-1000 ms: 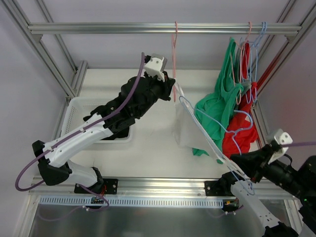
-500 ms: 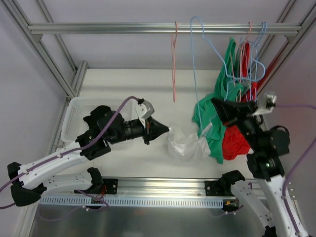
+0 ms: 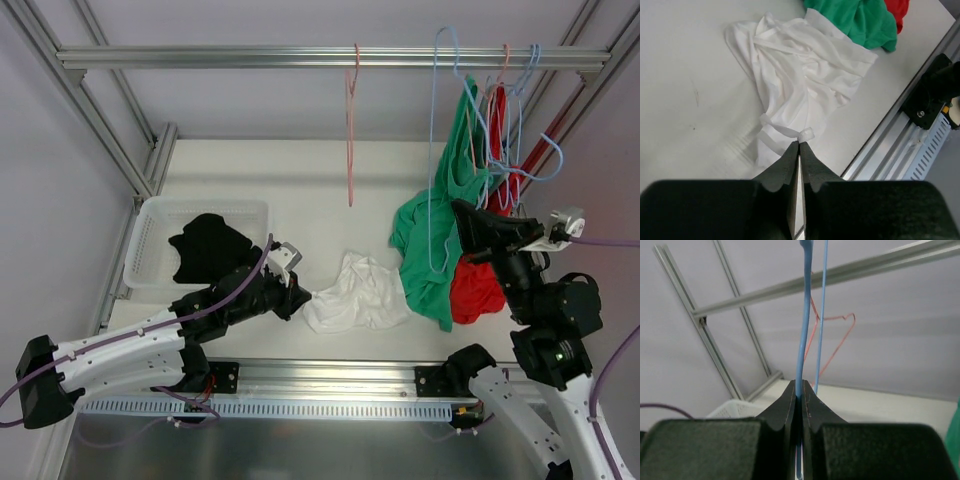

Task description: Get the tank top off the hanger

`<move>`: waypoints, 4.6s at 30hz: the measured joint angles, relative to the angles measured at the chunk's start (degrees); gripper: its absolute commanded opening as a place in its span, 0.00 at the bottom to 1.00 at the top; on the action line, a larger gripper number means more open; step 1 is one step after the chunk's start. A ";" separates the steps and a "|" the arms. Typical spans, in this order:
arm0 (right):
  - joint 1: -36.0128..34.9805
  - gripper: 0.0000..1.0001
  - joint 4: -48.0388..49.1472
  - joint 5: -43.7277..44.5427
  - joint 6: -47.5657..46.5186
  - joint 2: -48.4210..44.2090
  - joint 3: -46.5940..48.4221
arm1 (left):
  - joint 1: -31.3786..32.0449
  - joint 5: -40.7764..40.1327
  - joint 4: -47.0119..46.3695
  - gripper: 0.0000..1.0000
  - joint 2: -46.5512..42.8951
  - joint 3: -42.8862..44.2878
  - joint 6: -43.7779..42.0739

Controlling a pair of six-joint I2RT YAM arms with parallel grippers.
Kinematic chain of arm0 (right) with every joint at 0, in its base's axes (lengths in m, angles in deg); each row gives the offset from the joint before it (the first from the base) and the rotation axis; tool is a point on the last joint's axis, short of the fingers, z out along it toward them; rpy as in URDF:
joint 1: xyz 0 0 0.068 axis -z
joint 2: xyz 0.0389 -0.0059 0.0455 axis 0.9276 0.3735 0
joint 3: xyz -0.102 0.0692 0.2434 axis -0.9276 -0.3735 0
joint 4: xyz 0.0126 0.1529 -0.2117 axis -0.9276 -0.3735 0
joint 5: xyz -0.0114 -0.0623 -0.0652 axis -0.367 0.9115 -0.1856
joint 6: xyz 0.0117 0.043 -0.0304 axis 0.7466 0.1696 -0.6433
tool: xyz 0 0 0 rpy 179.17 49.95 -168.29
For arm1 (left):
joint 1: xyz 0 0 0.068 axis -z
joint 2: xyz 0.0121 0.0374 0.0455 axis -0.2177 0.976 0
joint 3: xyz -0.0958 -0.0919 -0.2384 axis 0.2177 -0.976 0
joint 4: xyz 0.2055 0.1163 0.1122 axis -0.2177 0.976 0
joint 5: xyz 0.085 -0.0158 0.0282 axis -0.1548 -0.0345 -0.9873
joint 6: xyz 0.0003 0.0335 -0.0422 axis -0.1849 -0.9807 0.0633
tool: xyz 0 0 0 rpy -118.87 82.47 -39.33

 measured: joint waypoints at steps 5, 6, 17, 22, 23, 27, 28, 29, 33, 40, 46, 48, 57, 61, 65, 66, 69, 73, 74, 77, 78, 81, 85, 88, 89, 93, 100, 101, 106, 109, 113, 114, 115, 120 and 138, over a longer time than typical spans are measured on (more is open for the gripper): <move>-0.02 0.00 -19.98 -1.22 -2.45 -1.62 4.94 | 0.00 -3.30 0.79 0.75 -0.11 -0.96 1.92; -0.02 0.00 -23.50 -1.29 -2.73 -1.07 5.75 | 0.00 -3.74 1.09 0.78 -0.17 -0.87 2.43; -1.38 0.00 -43.32 1.25 -5.20 31.32 32.72 | 0.00 -6.12 8.20 0.99 0.35 7.45 1.40; -3.63 0.00 -45.03 5.16 -5.88 47.76 49.55 | 0.00 -6.03 10.86 0.99 0.28 7.61 1.25; -3.91 0.00 -45.75 5.77 -6.10 50.66 52.74 | 0.00 -6.01 11.26 0.99 0.22 7.61 1.22; -4.42 0.00 -47.76 8.20 -6.97 60.13 63.69 | 0.00 -5.97 12.33 0.99 -0.07 7.58 1.25; -4.44 0.00 -47.95 8.68 -7.13 61.64 65.46 | 0.00 -5.95 12.46 0.99 -0.09 7.58 1.25; -4.50 0.00 -48.74 9.09 -7.28 63.65 67.78 | 0.00 -5.81 12.70 0.99 -0.11 7.58 1.27; -4.70 0.00 -49.70 10.21 -7.67 68.91 71.38 | 0.00 -5.55 12.92 0.99 -0.11 7.58 1.27; -6.27 0.06 -51.34 10.78 -7.69 70.97 69.61 | 0.00 -5.51 12.96 0.99 1.97 7.67 1.31; -6.23 0.85 -51.52 11.45 -7.48 68.81 65.81 | 0.00 -4.76 12.87 0.99 8.76 10.69 2.01; -6.10 0.99 -51.89 12.00 -7.76 65.92 62.45 | 0.04 -4.46 12.44 0.99 12.74 12.70 2.27; -3.65 1.00 -52.68 17.09 -8.11 29.24 39.21 | 4.28 -4.35 10.23 0.99 41.22 24.98 2.29; -3.65 1.00 -53.02 16.41 -8.13 12.24 36.37 | 6.03 -4.46 9.75 0.99 53.46 31.43 2.32; -3.65 1.00 -54.75 13.75 -8.28 7.21 35.67 | 7.78 -7.28 9.75 0.91 61.92 36.87 2.51; -3.65 0.99 -55.30 12.90 -8.35 7.19 35.08 | 8.11 -8.28 9.51 0.75 62.51 37.59 3.02; -3.65 0.99 -57.20 10.27 -8.41 7.21 32.48 | 8.72 -12.24 8.59 0.00 63.30 37.66 5.64; -3.65 1.00 -59.01 9.03 -8.41 6.34 30.21 | 8.72 -18.25 9.05 0.00 60.17 33.83 9.53; -3.65 0.99 -59.23 9.03 -8.41 5.81 29.94 | 8.70 -19.65 10.32 0.00 58.58 32.68 10.27; -3.65 0.99 -59.34 9.07 -8.41 4.07 29.42 | 8.66 -25.53 16.87 0.00 49.44 28.87 12.02; -3.65 1.00 -59.39 9.07 -8.41 3.76 29.38 | 8.57 -27.30 18.75 0.00 45.68 28.41 12.17; -3.65 0.99 -59.30 9.07 -8.41 3.67 28.81 | 6.80 -31.39 23.10 0.00 32.59 29.51 12.00; -3.65 0.99 -59.36 9.07 -8.41 4.13 27.34 | -1.40 -33.42 25.64 0.00 19.89 34.27 10.49; -3.65 1.00 -59.28 9.05 -8.41 4.83 27.19 | -10.95 -33.14 27.45 0.00 14.73 36.68 9.16; -3.65 0.99 -59.25 9.03 -8.41 4.98 27.19 | -14.99 -32.74 28.24 0.00 13.60 37.07 8.57; -3.65 1.00 -59.04 8.83 -8.41 5.38 27.19 | -25.14 -30.60 31.12 0.00 12.41 37.03 7.85; -3.65 0.99 -57.09 7.56 -8.41 6.47 25.42 | -37.24 -22.40 31.50 0.00 19.28 32.87 8.96; -3.65 0.99 -56.85 7.54 -8.41 6.80 24.87 | -37.57 -21.66 31.47 0.00 21.16 32.09 9.55; -3.65 0.99 -56.87 9.49 -8.41 11.21 24.33 | -37.53 -19.19 30.97 0.51 31.23 30.21 12.50; -3.65 1.00 -57.44 9.97 -8.41 15.56 25.38 | -37.53 -19.32 30.80 0.99 31.19 28.20 14.27; -3.26 0.99 -58.95 11.47 -9.14 20.76 30.58 | -37.48 -18.16 31.15 0.99 24.76 27.32 14.36; -2.91 0.99 -60.00 11.80 -9.57 22.32 33.27 | -37.35 -17.55 31.30 0.99 21.99 27.39 14.10; -2.40 1.00 -60.78 12.13 -10.05 23.93 36.44 | -37.00 -17.33 31.56 0.99 18.69 27.52 13.77; 4.09 0.85 -63.49 12.28 -13.33 33.55 53.81 | -34.53 -12.66 32.52 0.99 1.99 29.79 10.32; 19.74 0.48 -69.22 12.00 -19.06 62.14 71.30 | -34.38 3.82 36.89 0.99 -14.51 17.70 0.63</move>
